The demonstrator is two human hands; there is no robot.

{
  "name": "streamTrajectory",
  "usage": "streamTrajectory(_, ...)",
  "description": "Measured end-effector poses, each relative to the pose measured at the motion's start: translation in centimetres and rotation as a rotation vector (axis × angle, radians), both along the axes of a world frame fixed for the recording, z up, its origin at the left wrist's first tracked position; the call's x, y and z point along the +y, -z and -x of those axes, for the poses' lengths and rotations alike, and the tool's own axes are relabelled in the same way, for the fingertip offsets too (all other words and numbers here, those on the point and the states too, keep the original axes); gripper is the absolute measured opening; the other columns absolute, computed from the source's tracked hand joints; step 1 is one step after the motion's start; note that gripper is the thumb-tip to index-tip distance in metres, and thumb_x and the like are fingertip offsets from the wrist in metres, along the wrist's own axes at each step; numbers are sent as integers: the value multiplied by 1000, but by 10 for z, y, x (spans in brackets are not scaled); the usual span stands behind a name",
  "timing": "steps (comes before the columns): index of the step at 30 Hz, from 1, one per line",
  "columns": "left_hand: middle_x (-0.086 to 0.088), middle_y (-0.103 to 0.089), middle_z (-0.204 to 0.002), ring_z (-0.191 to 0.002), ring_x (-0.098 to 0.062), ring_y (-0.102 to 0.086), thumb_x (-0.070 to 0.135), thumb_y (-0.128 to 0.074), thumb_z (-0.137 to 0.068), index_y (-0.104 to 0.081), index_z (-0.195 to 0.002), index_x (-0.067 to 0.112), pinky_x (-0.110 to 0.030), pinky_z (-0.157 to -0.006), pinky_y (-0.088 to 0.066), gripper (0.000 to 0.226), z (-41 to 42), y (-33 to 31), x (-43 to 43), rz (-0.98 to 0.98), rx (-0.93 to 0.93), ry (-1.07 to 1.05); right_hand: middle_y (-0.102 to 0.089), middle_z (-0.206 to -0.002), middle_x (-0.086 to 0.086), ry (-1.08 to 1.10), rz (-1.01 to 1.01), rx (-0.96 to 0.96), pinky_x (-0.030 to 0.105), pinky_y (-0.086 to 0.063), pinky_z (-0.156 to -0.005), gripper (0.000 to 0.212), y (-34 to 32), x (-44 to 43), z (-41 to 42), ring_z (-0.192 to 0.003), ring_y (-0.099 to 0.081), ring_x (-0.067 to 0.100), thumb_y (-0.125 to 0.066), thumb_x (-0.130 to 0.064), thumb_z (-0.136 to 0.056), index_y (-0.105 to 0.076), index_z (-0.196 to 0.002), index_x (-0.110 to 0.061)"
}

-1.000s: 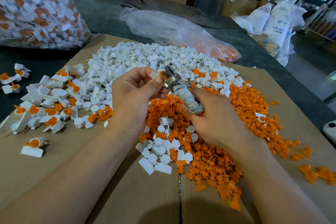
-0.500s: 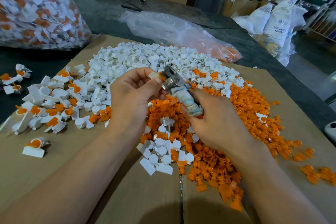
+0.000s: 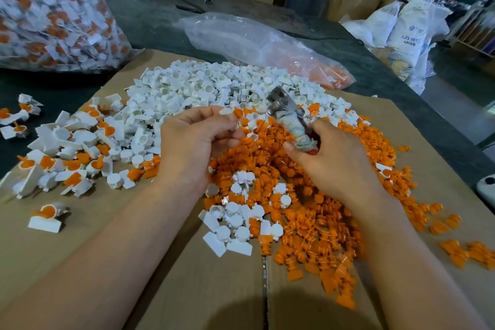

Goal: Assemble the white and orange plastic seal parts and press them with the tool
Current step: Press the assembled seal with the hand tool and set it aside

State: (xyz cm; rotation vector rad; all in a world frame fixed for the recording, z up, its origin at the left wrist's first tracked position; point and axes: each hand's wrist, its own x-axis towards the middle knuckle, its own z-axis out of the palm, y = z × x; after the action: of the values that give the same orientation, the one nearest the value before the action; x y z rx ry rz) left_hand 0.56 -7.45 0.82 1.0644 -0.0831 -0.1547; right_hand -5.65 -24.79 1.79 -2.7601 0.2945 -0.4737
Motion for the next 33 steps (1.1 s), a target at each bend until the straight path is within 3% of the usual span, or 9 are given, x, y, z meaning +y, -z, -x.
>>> streamTrajectory(9,1,-65,-53,-46,-13,-61,-6,-62,-80,-69,-71,11,-17,-42,-47,21,6,-2,-1,-161,-57,30,-39,-75,-11,127,91,92,21,-22,-50,46,6,-16,-6,-73,-38,12,-57,-60,-76,-46,-94,-19)
streamTrajectory(12,1,-66,-55,-46,-14,-62,-6,-63,-79,-70,-67,14,-18,-43,-48,25,7,-3,-2,-171,-65,31,-42,-84,-6,131,127,109,22,-22,-50,54,8,-17,-8,-77,-38,13,-56,-62,-75,-51,-102,-15)
streamTrajectory(17,-1,-66,-54,-47,-14,-62,-8,-62,-79,-71,-65,16,-18,-44,-49,29,9,-4,-2,-170,-78,58,-55,-105,3,129,130,144,28,-30,-67,67,10,-17,-10,-87,-43,15,-57,-64,-73,-52,-115,-13)
streamTrajectory(22,-1,-65,-52,-47,-13,-63,-7,-61,-80,-69,-69,12,-17,-43,-48,24,9,-4,-1,-175,-73,76,-55,-113,5,128,131,185,28,-31,-71,69,12,-17,-10,-101,-50,21,-59,-65,-71,-51,-116,-13)
streamTrajectory(28,0,-63,-50,-46,-12,-61,-7,-60,-81,-68,-73,9,-16,-42,-46,19,9,-3,-2,-185,-61,87,-54,-103,4,105,156,195,29,-32,-69,69,15,-16,-12,-91,-47,18,-60,-67,-68,-53,-110,-12)
streamTrajectory(33,-1,-63,-51,-46,-12,-61,-7,-60,-81,-67,-73,8,-16,-42,-46,18,9,-3,-2,-180,-50,91,-41,-91,-3,92,164,200,29,-30,-68,70,17,-16,-14,-84,-38,13,-58,-69,-67,-53,-108,-12)
